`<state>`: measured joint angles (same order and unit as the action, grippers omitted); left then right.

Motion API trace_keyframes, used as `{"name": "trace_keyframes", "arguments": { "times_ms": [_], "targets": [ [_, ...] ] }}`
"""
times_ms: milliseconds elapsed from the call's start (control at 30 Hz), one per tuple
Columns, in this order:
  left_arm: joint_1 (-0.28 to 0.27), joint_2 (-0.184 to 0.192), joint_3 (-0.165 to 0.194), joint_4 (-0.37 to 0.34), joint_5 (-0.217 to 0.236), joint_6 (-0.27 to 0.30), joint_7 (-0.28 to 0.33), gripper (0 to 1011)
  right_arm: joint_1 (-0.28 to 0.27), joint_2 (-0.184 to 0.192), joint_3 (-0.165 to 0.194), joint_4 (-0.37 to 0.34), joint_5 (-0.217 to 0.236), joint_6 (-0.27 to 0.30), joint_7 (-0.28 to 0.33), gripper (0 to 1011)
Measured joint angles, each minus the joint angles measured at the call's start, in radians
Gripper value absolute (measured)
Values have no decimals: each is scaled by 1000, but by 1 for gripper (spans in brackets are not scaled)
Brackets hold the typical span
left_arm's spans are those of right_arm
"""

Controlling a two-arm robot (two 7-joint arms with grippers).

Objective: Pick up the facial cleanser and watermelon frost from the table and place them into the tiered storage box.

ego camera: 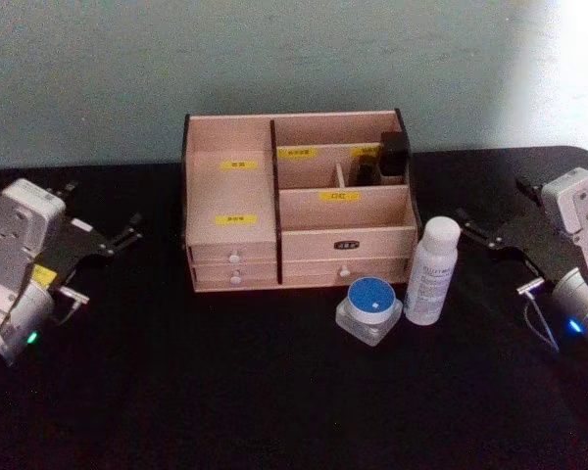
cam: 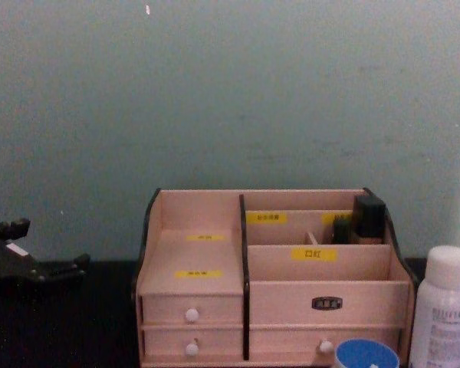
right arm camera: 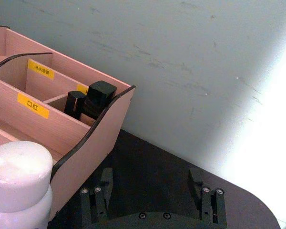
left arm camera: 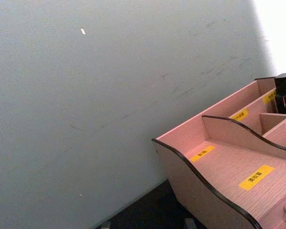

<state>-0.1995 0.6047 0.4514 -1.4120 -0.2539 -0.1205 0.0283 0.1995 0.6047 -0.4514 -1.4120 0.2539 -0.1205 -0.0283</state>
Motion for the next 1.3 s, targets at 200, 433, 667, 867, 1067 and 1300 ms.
{"name": "trace_keyframes", "arguments": {
  "times_ms": [200,433,667,867,1067,1300],
  "targets": [
    [0,0,0,0,0,0,0,1001,0,0,0,0,0,0,0,1000],
    [0,0,0,0,0,0,0,1001,0,0,0,0,0,0,0,1002],
    [0,0,0,0,0,0,0,1001,0,0,0,0,0,0,0,1000],
    [0,0,0,0,0,0,0,1001,0,0,0,0,0,0,0,1000],
    [0,0,0,0,0,0,0,1001,0,0,0,0,0,0,0,1000],
    [0,0,0,0,0,0,0,1001,0,0,0,0,0,0,0,1000]
  ]
}}
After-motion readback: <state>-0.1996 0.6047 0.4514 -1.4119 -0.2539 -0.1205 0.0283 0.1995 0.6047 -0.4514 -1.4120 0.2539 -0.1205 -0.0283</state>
